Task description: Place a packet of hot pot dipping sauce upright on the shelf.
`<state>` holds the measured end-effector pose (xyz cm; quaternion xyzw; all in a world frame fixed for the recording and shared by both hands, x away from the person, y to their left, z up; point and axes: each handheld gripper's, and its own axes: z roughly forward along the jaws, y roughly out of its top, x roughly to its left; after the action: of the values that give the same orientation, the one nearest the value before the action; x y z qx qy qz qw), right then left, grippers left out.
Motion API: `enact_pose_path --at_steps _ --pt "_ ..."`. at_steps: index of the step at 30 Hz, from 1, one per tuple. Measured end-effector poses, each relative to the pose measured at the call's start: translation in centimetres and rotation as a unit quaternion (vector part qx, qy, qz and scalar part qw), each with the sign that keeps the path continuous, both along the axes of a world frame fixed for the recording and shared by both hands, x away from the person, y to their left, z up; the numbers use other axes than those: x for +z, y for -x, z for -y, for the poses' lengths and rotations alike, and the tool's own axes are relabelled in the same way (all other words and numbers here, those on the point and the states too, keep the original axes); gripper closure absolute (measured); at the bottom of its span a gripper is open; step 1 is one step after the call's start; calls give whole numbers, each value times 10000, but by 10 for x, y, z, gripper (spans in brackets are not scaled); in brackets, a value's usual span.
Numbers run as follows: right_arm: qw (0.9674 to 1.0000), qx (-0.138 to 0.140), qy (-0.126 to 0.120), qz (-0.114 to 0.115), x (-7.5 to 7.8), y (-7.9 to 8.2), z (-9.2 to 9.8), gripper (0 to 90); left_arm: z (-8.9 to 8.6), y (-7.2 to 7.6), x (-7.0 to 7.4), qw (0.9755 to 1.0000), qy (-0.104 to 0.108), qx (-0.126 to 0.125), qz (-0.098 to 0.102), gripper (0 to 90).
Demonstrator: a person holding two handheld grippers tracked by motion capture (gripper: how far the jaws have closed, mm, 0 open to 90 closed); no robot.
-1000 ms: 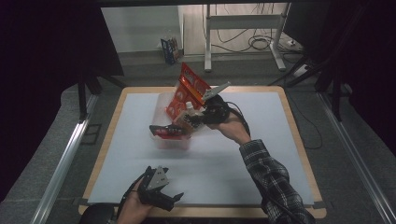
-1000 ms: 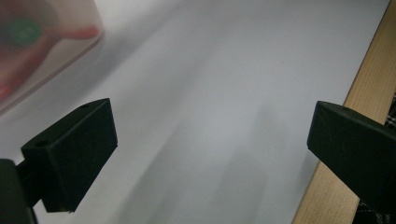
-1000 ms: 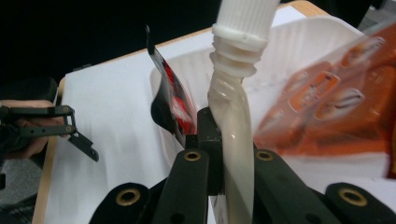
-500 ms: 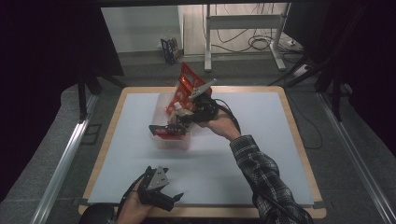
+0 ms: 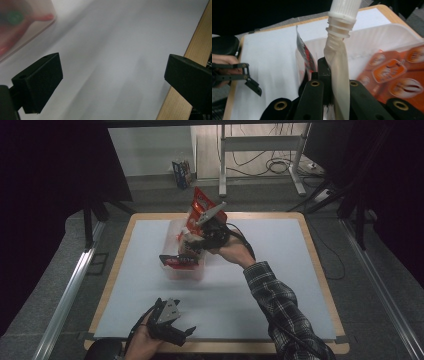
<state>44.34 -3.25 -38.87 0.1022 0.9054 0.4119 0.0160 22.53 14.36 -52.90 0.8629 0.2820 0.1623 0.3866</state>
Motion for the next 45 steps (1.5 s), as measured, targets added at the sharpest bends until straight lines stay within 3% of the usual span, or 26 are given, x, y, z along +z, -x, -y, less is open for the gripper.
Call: enact_pose_path --at_steps 9,14,25,30,36,45 --pt "9996 -161 217 108 16 2 28 877 1 0 0 10000 -19 5 8 16" --pt "9991 -86 398 102 19 3 38 876 1 0 -1 10000 -34 -5 9 16" --pt "9983 117 567 11 22 0 33 874 1 0 -1 10000 -39 3 7 16" --pt "9966 266 785 -22 24 0 33 875 1 0 -1 10000 -53 4 9 16" --pt "9946 241 1007 -32 24 -2 38 873 1 0 -1 10000 -56 5 -1 16" --pt "9949 328 950 -84 22 -7 32 873 1 0 -1 10000 -60 13 -1 16"
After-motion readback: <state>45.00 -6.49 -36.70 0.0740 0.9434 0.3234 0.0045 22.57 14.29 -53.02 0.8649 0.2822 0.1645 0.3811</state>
